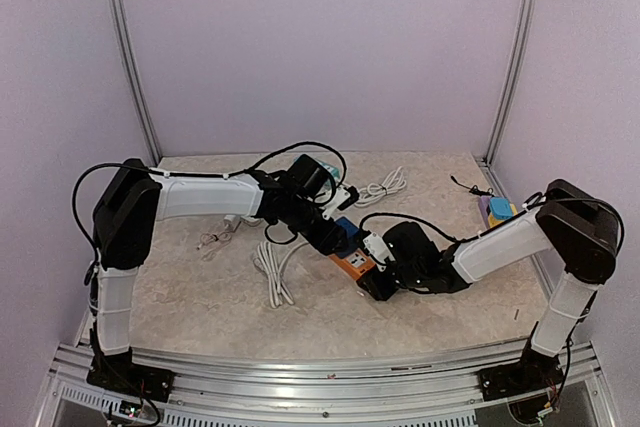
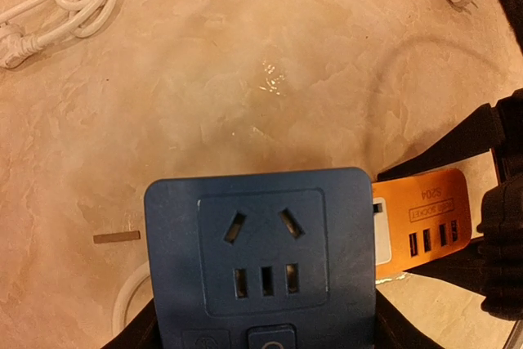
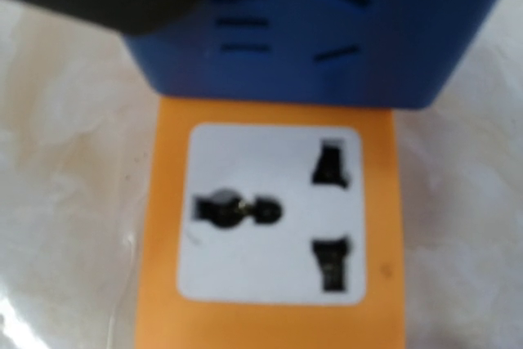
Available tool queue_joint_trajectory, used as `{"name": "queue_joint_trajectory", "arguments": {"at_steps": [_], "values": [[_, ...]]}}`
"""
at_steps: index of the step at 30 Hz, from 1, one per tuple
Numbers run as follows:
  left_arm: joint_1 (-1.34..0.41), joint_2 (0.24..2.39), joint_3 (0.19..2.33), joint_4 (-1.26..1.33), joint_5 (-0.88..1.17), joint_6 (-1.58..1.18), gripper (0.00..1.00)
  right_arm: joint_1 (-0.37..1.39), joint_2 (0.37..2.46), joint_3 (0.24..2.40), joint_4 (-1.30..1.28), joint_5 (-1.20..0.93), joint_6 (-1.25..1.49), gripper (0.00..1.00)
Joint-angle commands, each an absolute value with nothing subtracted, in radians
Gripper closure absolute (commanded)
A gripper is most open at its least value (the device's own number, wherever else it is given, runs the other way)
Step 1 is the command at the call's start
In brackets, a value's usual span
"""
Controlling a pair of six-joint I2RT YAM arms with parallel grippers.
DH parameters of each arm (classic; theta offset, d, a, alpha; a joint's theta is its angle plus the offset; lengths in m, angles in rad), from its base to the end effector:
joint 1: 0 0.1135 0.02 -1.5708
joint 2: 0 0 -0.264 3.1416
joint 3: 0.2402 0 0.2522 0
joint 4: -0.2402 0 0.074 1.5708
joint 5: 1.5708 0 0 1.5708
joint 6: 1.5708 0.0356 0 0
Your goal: Pull the plug off the socket
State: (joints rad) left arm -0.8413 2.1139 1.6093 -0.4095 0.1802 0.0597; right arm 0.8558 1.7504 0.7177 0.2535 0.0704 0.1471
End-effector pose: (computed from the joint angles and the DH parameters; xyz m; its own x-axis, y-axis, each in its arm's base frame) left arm 0.3061 -0.3520 0.1873 -0.4788 0.6237 -0.6179 0.8364 0.5379 -0.1053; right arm 0.2131 0.2416 0.1167 -0.5613 -0.4235 -0.7110 -0.6451 0.7621 0.0554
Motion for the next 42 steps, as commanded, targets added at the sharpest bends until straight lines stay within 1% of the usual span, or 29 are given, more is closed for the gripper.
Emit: {"name": "queue_joint_trajectory", "arguments": {"at_steps": [1,6,9,11,15,18,20,22,25,28,30,37,39,42], "values": [[-0.838,2.047,1.598,-0.376,0.289,0.038,0.67,0.849,1.784,0.713,0.219,0.073,0.132,0.7],[-0.892,2.046,1.612,-0.4,0.156,0.099,0.7,0.849,1.789,0.716,0.22,0.068,0.13,0.74],[-0.903,2.049,1.625,-0.416,0.129,0.111,0.7,0.848,1.794,0.72,0.218,0.065,0.129,0.76],[-0.895,2.049,1.625,-0.419,0.139,0.099,0.71,0.849,1.796,0.721,0.219,0.062,0.129,0.77],[-0.831,2.019,1.593,-0.376,0.274,0.02,0.72,0.848,1.795,0.721,0.218,0.056,0.126,0.79],[-0.818,1.998,1.578,-0.348,0.316,0.006,0.73,0.848,1.795,0.72,0.219,0.05,0.125,0.81],[-0.835,1.997,1.591,-0.366,0.3,0.03,0.74,0.849,1.797,0.721,0.218,0.05,0.124,0.84],[-0.864,2.011,1.613,-0.396,0.243,0.071,0.74,0.849,1.8,0.722,0.218,0.047,0.123,0.86],[-0.903,2.05,1.659,-0.449,0.149,0.109,0.75,0.848,1.804,0.726,0.216,0.046,0.124,0.87],[-0.914,2.066,1.666,-0.458,0.114,0.117,0.77,0.848,1.806,0.729,0.214,0.044,0.123,0.89],[-0.904,2.058,1.654,-0.447,0.129,0.105,0.77,0.849,1.808,0.73,0.213,0.041,0.122,0.89],[-0.81,1.986,1.577,-0.353,0.359,0.006,0.77,0.849,1.811,0.732,0.21,0.04,0.122,0.92],[-0.819,1.973,1.585,-0.363,0.338,-0.004,0.77,0.848,1.813,0.733,0.21,0.038,0.12,0.92],[-0.861,2.005,1.642,-0.45,0.238,0.068,0.77,0.849,1.819,0.737,0.209,0.035,0.118,0.93]]}}
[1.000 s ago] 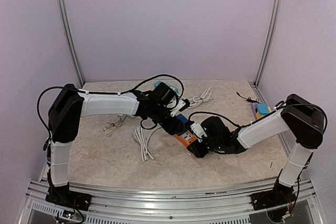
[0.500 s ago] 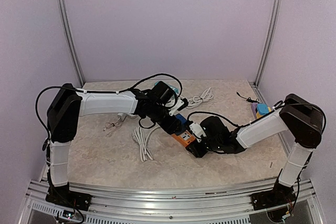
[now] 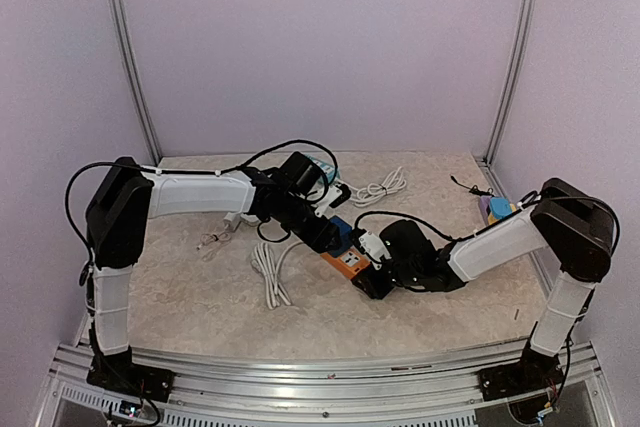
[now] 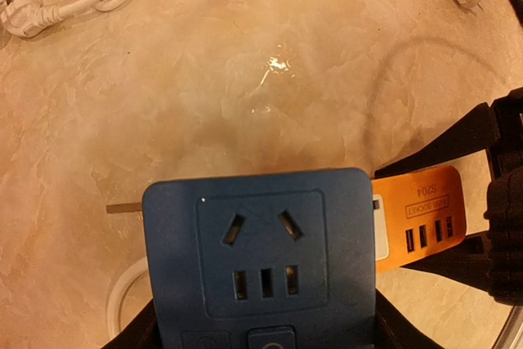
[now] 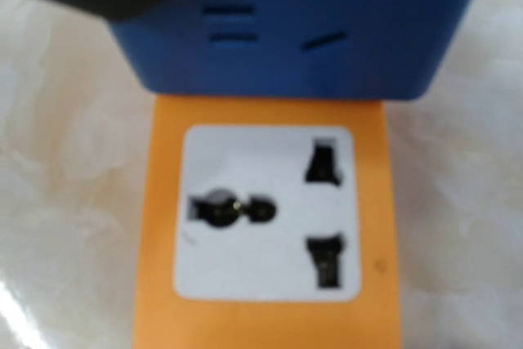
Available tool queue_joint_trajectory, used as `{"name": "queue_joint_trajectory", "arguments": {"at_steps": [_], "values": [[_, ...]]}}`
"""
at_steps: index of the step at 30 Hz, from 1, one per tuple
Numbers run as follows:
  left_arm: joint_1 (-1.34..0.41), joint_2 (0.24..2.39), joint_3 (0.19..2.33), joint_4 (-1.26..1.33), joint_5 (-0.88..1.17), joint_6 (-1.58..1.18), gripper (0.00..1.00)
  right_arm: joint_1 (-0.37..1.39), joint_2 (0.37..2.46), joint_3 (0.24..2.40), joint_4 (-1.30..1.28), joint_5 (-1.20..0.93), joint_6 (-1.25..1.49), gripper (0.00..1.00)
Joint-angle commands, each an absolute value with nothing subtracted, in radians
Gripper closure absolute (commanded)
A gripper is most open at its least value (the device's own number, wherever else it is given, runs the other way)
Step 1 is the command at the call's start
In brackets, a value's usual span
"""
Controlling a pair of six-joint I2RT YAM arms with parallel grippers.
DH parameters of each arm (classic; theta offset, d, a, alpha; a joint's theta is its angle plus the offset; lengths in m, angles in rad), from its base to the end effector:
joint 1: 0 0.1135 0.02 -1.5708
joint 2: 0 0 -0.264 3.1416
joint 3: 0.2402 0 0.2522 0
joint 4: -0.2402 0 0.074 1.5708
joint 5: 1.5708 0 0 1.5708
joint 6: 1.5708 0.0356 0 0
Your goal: Pull the plug off the socket
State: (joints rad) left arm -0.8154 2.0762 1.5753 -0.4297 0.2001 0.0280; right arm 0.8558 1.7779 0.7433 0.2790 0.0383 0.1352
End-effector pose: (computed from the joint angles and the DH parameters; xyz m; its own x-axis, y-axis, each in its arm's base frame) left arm 0.3078 -0.3372 0.1922 -0.5273 0.6000 -0.6016 0.8100 0.5689 -0.1426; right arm 0.2179 0.2489 0.1168 -0.5447 -0.4219 -0.7248 -0.6689 0.7398 0.0721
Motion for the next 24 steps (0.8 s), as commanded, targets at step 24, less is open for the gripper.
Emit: {"name": "queue_joint_trajectory", "arguments": {"at_steps": [24], "values": [[-0.904,2.05,1.703,-0.522,0.144,0.113,0.79,0.848,1.839,0.75,0.206,0.02,0.112,0.98]]}}
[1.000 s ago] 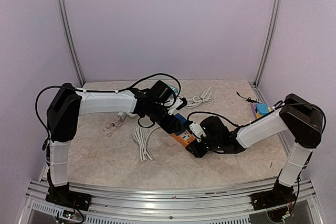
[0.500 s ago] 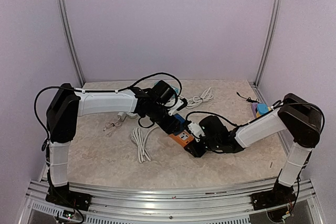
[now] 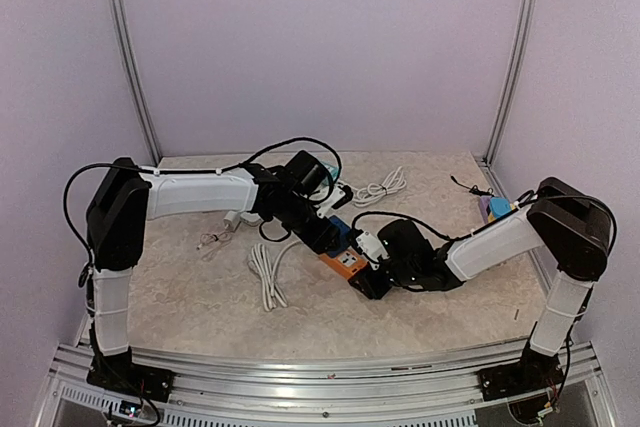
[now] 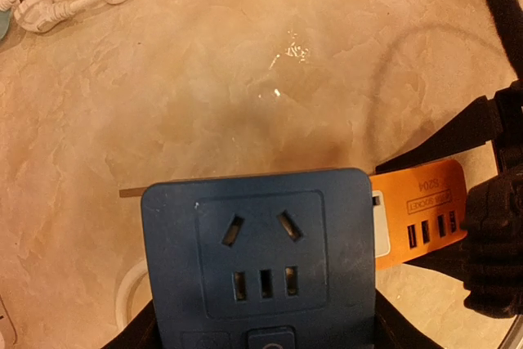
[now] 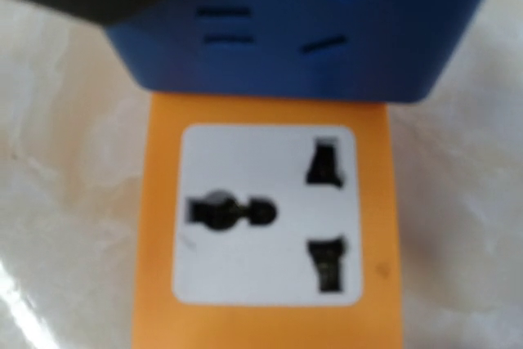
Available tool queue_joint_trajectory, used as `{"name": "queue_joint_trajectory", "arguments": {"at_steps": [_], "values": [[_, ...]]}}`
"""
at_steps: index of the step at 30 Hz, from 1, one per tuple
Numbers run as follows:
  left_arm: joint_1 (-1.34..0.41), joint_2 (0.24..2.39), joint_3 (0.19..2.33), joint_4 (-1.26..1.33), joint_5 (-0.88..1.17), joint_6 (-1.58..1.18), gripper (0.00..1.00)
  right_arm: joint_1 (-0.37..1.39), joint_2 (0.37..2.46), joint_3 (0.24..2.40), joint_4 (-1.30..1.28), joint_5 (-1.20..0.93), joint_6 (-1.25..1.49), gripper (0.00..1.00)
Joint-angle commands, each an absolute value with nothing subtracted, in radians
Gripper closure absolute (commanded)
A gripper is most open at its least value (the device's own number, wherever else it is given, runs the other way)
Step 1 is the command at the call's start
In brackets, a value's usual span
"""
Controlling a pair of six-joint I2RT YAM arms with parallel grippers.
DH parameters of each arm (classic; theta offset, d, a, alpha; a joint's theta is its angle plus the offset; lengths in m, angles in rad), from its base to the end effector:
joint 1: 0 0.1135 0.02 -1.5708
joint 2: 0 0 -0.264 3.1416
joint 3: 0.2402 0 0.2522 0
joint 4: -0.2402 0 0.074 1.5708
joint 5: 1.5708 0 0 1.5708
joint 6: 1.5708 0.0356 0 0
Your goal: Pull the plug off the socket
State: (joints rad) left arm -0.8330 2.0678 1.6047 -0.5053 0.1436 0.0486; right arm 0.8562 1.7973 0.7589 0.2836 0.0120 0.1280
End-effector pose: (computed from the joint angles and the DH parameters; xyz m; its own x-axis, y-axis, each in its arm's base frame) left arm 0.3014 -0.3392 0.1998 -0.5154 0.6384 -0.5717 0.8129 0.5754 -0.0903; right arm 0.2200 0.2529 0.1151 -0.5410 -0.4288 -0.7235 -0.6861 0.7225 0.0848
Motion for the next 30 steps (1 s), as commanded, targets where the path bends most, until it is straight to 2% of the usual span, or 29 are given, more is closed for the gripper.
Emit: {"name": "queue_joint_trajectory", "arguments": {"at_steps": [1,6,13,21,25,30], "values": [[-0.911,2.062,1.711,-0.529,0.123,0.117,0.79,0.849,1.839,0.75,0.206,0.019,0.112,0.98],[-0.9,2.046,1.68,-0.491,0.141,0.096,0.79,0.849,1.838,0.749,0.205,0.018,0.112,0.99],[-0.82,1.951,1.593,-0.38,0.369,0.005,0.78,0.848,1.838,0.744,0.209,0.018,0.111,1.0],[-0.93,2.032,1.699,-0.518,0.118,0.137,0.81,0.848,1.851,0.755,0.206,0.012,0.112,1.0],[-0.929,2.048,1.691,-0.516,0.084,0.129,0.82,0.849,1.852,0.756,0.203,0.011,0.112,1.0],[-0.863,2.007,1.641,-0.431,0.311,0.034,0.82,0.849,1.855,0.757,0.199,0.013,0.113,1.0]]}}
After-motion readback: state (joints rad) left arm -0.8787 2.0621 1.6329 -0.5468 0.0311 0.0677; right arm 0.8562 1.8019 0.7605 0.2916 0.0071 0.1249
